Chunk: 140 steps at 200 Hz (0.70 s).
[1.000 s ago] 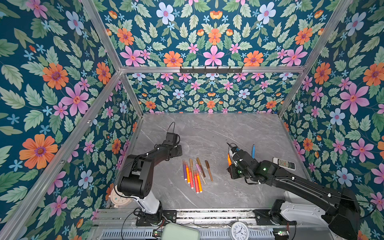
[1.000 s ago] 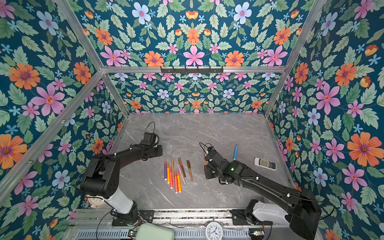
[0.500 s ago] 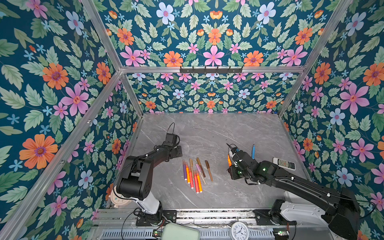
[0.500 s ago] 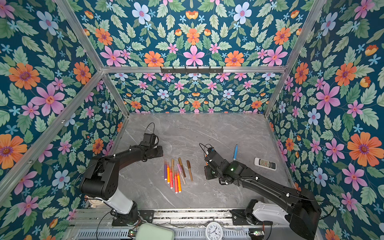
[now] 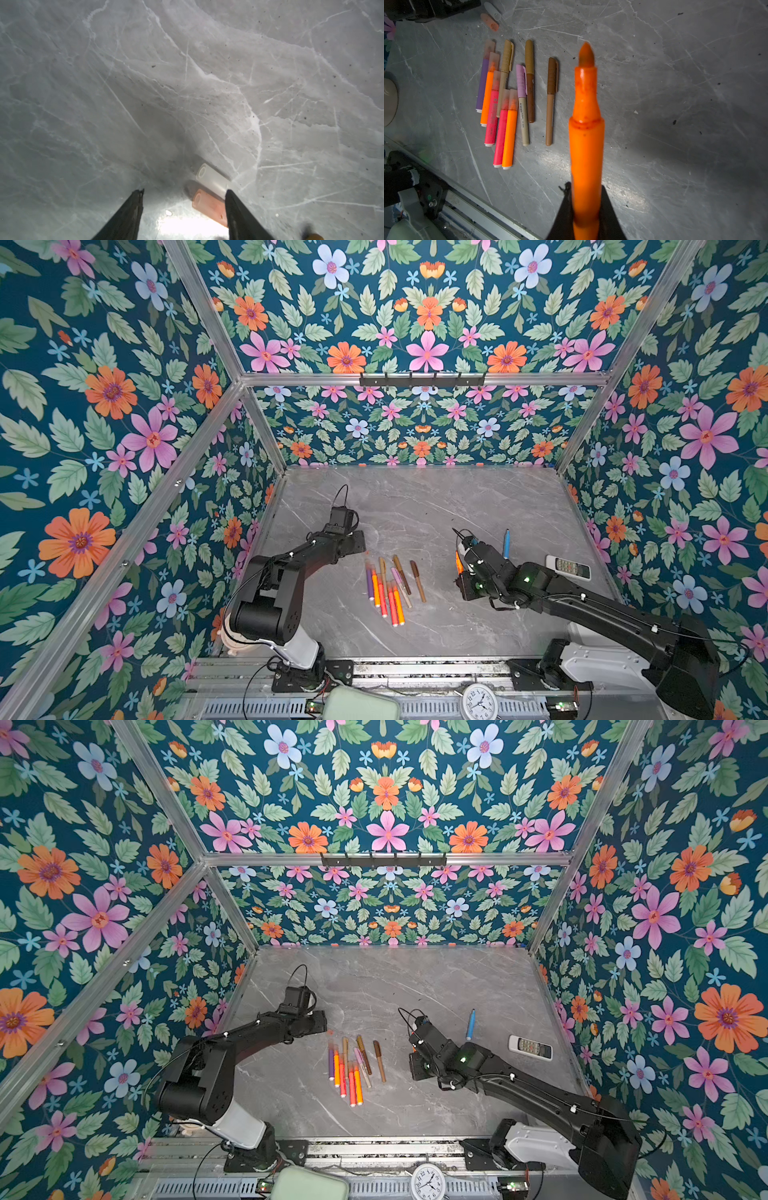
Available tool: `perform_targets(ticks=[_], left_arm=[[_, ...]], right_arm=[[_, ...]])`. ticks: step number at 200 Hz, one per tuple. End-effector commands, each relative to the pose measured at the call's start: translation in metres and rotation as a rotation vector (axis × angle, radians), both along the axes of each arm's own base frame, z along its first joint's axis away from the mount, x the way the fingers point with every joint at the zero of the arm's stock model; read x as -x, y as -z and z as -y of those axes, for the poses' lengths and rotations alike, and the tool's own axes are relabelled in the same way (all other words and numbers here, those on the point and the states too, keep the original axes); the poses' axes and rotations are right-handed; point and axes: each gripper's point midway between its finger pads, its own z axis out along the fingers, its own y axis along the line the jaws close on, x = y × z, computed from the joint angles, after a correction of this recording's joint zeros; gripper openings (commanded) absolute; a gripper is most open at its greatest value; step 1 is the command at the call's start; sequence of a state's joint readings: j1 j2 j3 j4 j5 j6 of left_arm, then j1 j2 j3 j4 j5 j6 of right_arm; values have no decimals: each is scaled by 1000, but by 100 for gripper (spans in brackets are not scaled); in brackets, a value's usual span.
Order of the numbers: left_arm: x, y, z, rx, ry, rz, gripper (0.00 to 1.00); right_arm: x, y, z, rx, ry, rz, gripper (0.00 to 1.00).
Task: Open the pen caps
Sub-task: 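Carry the orange highlighter toward the blue marker with the right gripper while the left withdraws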
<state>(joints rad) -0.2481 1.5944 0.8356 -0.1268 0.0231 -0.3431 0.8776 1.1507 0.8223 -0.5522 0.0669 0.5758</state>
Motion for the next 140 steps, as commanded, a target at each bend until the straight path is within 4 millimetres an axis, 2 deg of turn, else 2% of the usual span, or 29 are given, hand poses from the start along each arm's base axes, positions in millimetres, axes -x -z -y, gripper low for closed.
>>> perform_targets(ticks=[1,16,27,46,61,81,111,128,140], left_arm=[[-4,-11,2,29,-7,43,63],[-3,-29,14,101,21,88,60],[0,-48,30,197,67,131,59],[11,-99,56,366,163,236,58],[28,-142,67,459,225,328,58],[56,-187,68,498,287,416,60],[97,-220,57,488,314,466,60],[122,-240,59,524,365,500,61],[134,-246,55,500,385,525,62]], right_arm=[[-4,-3,9,21,30,11,0],[-10,1,25,-6,85,-50,0],[-17,3,42,-26,131,-80,0],[-31,-4,81,-38,240,-102,0],[-41,-15,111,-70,335,-96,0],[-53,-26,146,-124,446,-81,0],[-75,-15,188,-59,559,-104,0],[-90,-8,196,-46,576,-142,0],[-102,-3,200,-20,587,-154,0]])
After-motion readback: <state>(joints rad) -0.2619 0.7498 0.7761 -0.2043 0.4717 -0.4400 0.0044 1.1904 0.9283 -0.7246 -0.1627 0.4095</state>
